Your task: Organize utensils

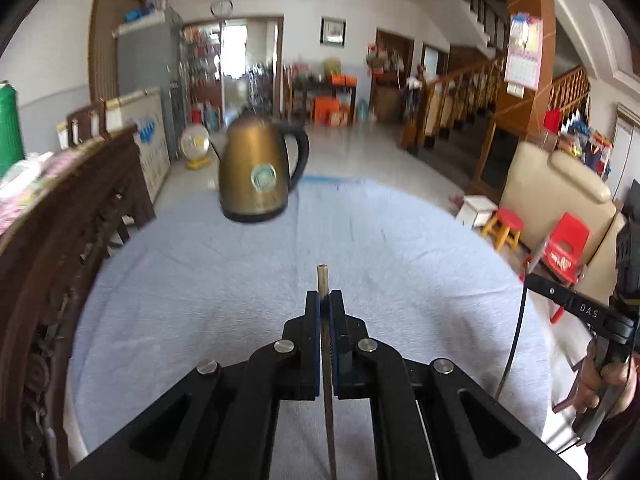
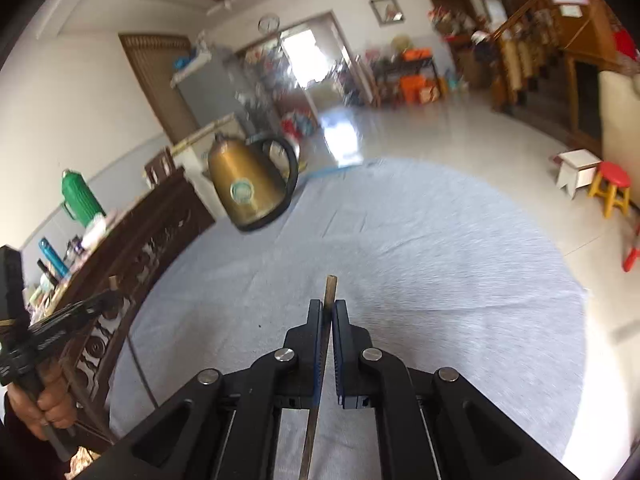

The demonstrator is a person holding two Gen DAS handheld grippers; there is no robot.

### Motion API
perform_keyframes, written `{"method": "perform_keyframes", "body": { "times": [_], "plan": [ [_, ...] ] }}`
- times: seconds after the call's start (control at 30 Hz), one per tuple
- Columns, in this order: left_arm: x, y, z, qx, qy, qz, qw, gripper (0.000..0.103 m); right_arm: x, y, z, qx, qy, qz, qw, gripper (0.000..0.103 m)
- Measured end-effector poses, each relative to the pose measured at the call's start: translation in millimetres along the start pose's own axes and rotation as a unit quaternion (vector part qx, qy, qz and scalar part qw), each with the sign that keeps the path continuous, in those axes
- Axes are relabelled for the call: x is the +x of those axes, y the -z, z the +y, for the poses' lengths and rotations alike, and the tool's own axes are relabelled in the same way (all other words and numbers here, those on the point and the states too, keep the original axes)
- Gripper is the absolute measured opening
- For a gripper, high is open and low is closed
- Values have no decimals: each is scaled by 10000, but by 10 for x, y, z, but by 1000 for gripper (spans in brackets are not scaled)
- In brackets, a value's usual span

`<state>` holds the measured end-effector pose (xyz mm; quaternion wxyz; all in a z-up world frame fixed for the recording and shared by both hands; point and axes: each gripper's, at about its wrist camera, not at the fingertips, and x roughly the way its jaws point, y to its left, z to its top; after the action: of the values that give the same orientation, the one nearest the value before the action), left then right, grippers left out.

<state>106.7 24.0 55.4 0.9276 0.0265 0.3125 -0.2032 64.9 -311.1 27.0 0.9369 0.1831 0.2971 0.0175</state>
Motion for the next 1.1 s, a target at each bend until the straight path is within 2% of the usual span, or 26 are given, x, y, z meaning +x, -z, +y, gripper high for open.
{"method": "perform_keyframes", "body": {
  "times": [0.2,0.4,0.77,0.9,0.97,1.03,1.1],
  "plan": [
    [-632,144,-162,35,-195,-775,9968,3,-612,210,57,89,208,-732,9971,5],
    [-911,245,-295,59,-215,-1037,9944,3,-1028,306,171,67,286,-1176,9926,5],
    [-1282,275,-353,-48,-132,-1211,9925,2,-1616,311,328,-58,185,-1729,9847,5],
    [-1392,273,-385,-97,-70,-1306,9914,2,-1709,296,414,-138,136,-1850,9825,5],
    [-1396,291,-429,29,-128,-1343,9909,2,-1734,297,419,-162,129,-1869,9822,5],
    [-1325,311,-412,45,-243,-1218,9922,2,-1701,305,409,-153,160,-1799,9834,4],
    [-1162,332,-315,-86,-272,-927,9953,2,-1666,316,385,-92,153,-1718,9850,4]
  ]
}}
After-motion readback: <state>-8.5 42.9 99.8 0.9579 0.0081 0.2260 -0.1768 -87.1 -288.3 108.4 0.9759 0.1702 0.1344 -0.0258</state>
